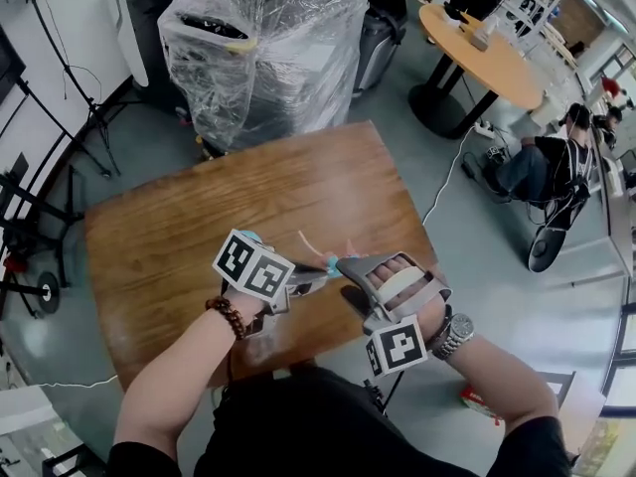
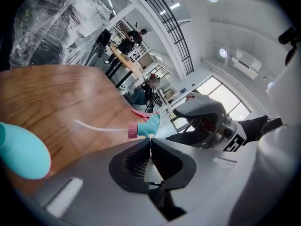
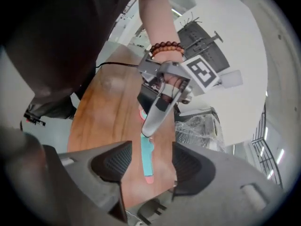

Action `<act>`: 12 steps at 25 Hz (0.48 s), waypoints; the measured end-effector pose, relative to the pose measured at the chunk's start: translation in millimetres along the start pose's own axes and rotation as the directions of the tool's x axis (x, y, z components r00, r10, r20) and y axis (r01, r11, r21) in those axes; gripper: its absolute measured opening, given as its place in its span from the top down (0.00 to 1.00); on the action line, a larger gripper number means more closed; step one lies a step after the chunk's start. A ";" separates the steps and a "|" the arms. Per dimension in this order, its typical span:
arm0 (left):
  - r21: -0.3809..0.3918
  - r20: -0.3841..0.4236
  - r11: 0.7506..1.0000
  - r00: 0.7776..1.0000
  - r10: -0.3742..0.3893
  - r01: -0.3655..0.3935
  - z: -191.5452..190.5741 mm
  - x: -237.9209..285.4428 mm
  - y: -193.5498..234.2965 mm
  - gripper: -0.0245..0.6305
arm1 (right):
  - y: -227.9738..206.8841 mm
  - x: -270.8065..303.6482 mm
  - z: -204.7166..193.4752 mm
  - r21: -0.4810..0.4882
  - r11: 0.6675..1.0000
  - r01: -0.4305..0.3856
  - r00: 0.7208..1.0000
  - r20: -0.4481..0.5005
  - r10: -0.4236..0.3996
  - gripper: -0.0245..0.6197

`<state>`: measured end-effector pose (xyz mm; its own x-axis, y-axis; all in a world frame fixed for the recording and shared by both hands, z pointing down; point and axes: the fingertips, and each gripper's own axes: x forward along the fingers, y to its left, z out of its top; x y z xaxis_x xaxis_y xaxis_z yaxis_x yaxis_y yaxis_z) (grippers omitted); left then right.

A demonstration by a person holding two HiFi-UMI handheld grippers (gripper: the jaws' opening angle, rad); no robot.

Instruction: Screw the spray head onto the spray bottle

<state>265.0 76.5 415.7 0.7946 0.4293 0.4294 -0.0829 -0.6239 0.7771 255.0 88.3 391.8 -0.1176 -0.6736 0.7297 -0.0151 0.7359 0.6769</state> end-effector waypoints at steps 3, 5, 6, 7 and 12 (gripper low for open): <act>0.005 -0.010 0.999 0.999 -0.034 0.035 2.0 -9.2 -11.2 0.93 | 1.3 10.3 3.5 -0.089 0.995 -0.039 0.999 -0.030 0.036 0.57; 0.013 -0.016 0.999 0.999 -0.042 0.042 1.9 -14.6 -15.1 0.93 | 0.1 16.1 7.4 -0.118 0.992 -0.043 0.999 -0.032 0.039 0.57; 0.013 -0.018 0.999 0.999 -0.046 0.046 1.4 -17.4 -16.6 0.93 | -2.2 18.4 11.2 -0.131 0.991 -0.039 0.999 -0.027 0.036 0.57; 0.012 -0.020 0.999 0.998 -0.051 0.052 0.5 -20.2 -18.4 0.93 | -4.4 20.5 15.1 -0.146 0.989 -0.035 0.999 -0.022 0.032 0.57; 0.002 -0.032 0.995 0.994 -0.101 0.101 -4.4 -31.2 -28.6 0.93 | -8.9 26.0 29.5 -0.230 0.973 -0.036 0.999 -0.004 0.036 0.58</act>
<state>240.0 83.8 382.0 0.7792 0.5106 0.3634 -0.0013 -0.5786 0.8156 222.8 66.2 401.9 -0.1137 -0.6469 0.7540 0.2178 0.7242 0.6542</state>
